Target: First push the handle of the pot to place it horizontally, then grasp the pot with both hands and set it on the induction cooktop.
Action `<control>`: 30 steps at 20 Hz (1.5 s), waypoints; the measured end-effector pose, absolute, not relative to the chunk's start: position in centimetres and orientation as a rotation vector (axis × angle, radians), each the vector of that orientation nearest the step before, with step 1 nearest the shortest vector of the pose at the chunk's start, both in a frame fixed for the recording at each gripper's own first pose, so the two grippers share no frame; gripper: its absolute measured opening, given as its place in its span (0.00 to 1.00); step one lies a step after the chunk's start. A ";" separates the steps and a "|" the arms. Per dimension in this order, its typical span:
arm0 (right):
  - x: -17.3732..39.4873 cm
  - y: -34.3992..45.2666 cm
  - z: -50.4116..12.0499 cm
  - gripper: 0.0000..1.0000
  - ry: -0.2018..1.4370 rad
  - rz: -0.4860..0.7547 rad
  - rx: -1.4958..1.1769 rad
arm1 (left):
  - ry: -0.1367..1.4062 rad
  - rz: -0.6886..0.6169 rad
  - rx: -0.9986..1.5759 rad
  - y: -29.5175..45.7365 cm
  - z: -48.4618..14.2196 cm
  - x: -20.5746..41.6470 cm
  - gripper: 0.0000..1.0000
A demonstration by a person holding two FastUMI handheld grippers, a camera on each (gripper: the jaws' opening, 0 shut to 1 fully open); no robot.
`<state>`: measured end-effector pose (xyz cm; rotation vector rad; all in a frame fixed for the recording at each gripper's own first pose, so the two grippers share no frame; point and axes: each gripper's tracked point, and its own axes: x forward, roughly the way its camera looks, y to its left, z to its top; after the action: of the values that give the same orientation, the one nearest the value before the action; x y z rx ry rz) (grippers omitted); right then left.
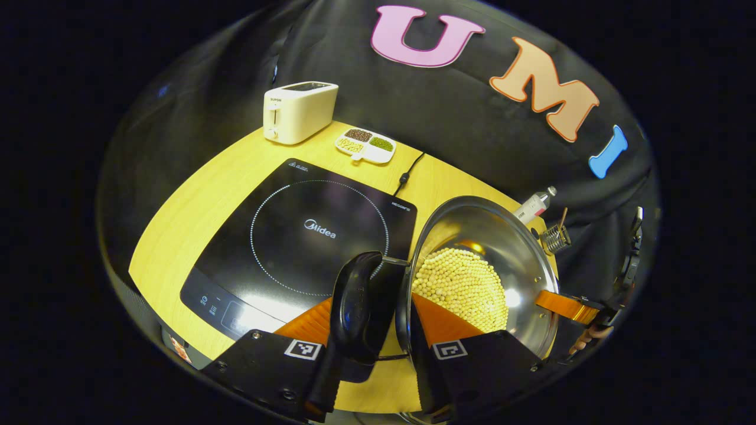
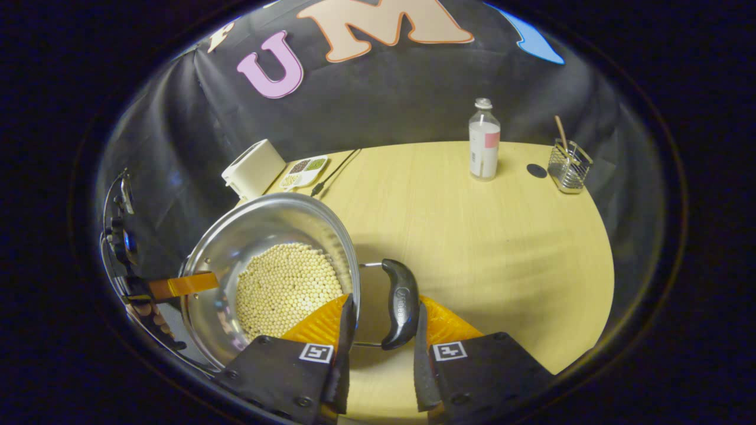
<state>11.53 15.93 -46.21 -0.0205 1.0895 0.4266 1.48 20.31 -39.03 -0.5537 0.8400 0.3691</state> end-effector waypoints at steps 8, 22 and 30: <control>8.0 25.7 -49.3 0.40 1.146 0.270 -0.047 | 0.900 0.255 -0.588 31.6 -43.1 0.9 0.56; 8.1 35.7 -50.0 0.47 1.134 0.199 -0.096 | 0.815 0.216 -0.577 41.9 -45.0 2.2 0.53; 7.8 36.1 -51.3 0.48 1.142 0.197 -0.113 | 0.951 0.256 -0.587 41.4 -47.7 1.0 0.58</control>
<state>7.79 36.12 -51.28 -0.1132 1.1420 0.1973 0.97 41.40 -47.69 -0.5867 0.9511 0.2560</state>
